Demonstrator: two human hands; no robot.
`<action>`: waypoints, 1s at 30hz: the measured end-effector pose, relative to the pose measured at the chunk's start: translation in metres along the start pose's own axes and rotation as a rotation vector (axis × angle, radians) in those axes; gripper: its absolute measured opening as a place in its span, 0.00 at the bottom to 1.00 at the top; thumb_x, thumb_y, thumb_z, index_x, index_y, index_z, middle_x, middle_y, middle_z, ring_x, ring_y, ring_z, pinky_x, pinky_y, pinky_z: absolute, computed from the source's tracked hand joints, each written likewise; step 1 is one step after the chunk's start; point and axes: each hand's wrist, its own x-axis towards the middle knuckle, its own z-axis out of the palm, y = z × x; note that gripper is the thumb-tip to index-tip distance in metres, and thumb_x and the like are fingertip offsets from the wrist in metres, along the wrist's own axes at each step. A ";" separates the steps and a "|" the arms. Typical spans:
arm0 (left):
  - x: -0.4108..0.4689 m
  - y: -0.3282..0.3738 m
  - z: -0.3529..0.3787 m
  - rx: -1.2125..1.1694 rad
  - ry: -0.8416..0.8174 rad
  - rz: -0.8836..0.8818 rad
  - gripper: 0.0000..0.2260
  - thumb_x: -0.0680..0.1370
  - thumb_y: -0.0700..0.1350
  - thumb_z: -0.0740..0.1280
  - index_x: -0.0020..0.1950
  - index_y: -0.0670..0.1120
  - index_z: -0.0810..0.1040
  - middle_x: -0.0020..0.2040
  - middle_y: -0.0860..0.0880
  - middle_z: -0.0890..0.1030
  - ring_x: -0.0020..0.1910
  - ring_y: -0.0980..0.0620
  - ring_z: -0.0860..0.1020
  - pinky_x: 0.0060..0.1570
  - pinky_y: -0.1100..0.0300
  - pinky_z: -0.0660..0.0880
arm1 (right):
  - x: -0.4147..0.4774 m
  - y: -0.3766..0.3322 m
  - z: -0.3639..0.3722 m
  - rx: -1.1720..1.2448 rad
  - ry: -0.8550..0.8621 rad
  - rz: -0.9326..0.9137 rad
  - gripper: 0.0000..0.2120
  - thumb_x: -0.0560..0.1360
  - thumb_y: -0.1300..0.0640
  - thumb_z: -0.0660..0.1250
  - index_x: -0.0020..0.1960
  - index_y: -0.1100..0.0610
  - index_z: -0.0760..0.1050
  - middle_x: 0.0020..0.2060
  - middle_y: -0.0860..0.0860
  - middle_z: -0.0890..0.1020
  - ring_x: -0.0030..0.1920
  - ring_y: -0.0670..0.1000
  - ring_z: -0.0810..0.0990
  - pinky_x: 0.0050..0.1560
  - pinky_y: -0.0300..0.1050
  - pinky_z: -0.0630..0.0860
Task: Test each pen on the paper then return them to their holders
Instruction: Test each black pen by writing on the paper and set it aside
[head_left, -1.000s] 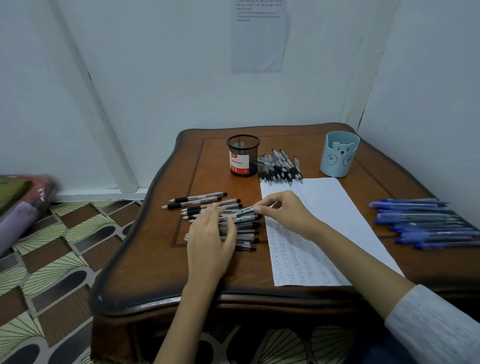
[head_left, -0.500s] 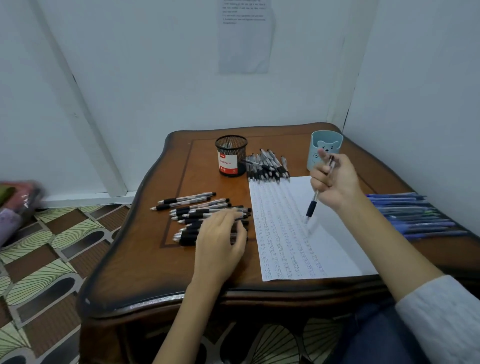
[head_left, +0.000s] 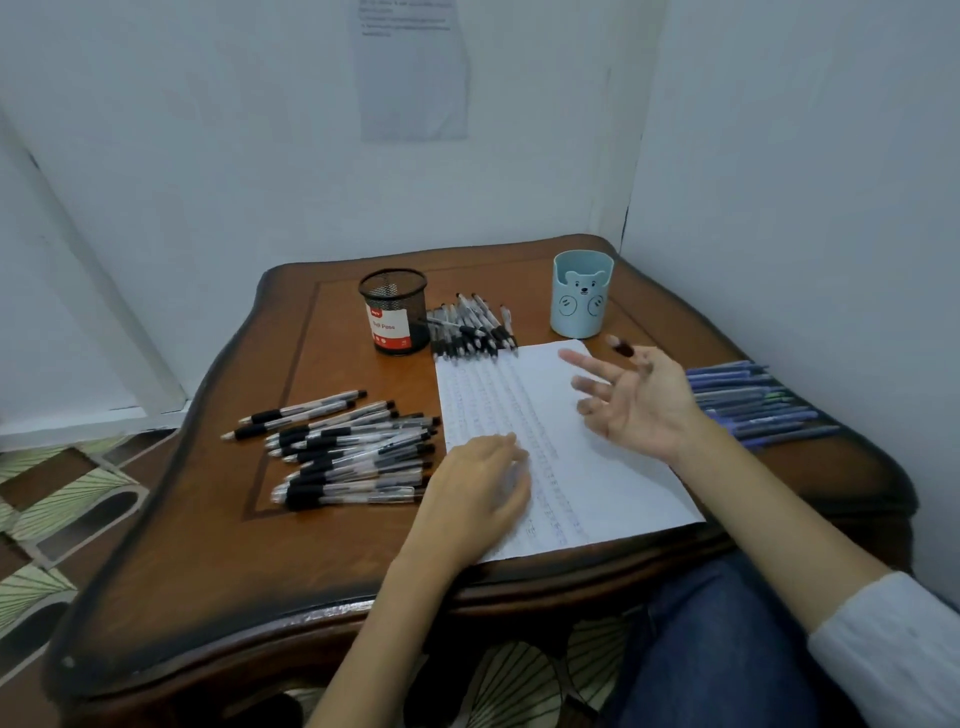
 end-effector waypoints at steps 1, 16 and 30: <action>0.000 0.000 0.000 0.004 -0.011 0.001 0.14 0.80 0.51 0.62 0.61 0.46 0.78 0.67 0.50 0.75 0.66 0.54 0.71 0.65 0.59 0.65 | 0.000 0.004 -0.002 -0.076 0.008 0.024 0.28 0.80 0.46 0.51 0.53 0.66 0.81 0.29 0.55 0.77 0.25 0.47 0.70 0.21 0.33 0.65; -0.004 -0.003 0.000 -0.015 -0.062 -0.022 0.18 0.79 0.56 0.63 0.65 0.50 0.76 0.69 0.53 0.73 0.67 0.58 0.69 0.65 0.64 0.62 | 0.007 0.038 -0.003 -0.690 0.123 -0.336 0.14 0.73 0.56 0.73 0.37 0.61 0.71 0.28 0.59 0.78 0.21 0.50 0.72 0.20 0.39 0.69; -0.006 -0.001 0.002 -0.012 -0.045 -0.038 0.17 0.78 0.55 0.64 0.64 0.49 0.76 0.68 0.53 0.73 0.68 0.58 0.68 0.66 0.65 0.60 | 0.015 0.052 -0.014 -1.056 0.226 -0.611 0.13 0.71 0.68 0.67 0.31 0.67 0.66 0.24 0.56 0.68 0.23 0.52 0.74 0.26 0.39 0.68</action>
